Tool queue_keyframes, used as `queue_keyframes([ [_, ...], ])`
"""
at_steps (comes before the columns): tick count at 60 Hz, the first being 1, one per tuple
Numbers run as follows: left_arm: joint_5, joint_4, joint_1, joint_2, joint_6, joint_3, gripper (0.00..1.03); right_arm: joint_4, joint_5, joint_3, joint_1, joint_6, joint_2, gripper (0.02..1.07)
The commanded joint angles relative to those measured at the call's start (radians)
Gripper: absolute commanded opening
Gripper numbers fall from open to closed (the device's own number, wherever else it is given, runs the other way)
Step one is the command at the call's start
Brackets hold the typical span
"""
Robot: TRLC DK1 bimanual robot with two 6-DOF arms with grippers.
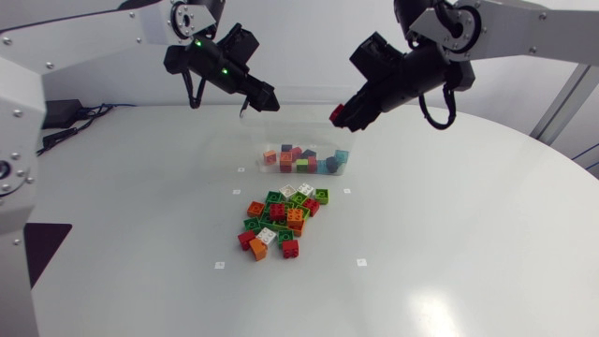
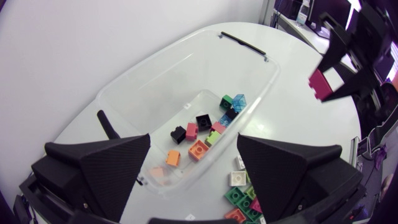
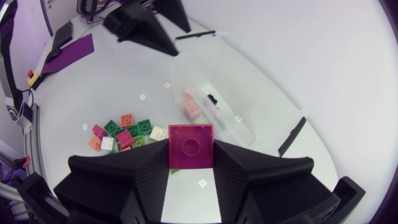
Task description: Place the duplo bricks in the container
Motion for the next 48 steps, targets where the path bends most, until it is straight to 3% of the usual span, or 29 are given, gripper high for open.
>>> queue_keyframes([
  [1, -0.001, 0.022, 0.007, -0.124, 0.014, -0.116, 0.99, 0.008, -0.008, 0.063, -0.019, 0.04, 0.053, 0.23],
  [29, 0.002, 0.208, 0.053, -0.448, 0.097, -0.64, 0.99, 0.036, 0.008, 0.285, -0.034, 0.115, 0.246, 0.23],
  [48, 0.002, 0.331, 0.08, -0.534, 0.182, -0.918, 0.99, 0.034, 0.035, 0.391, -0.042, 0.147, 0.346, 0.23],
])
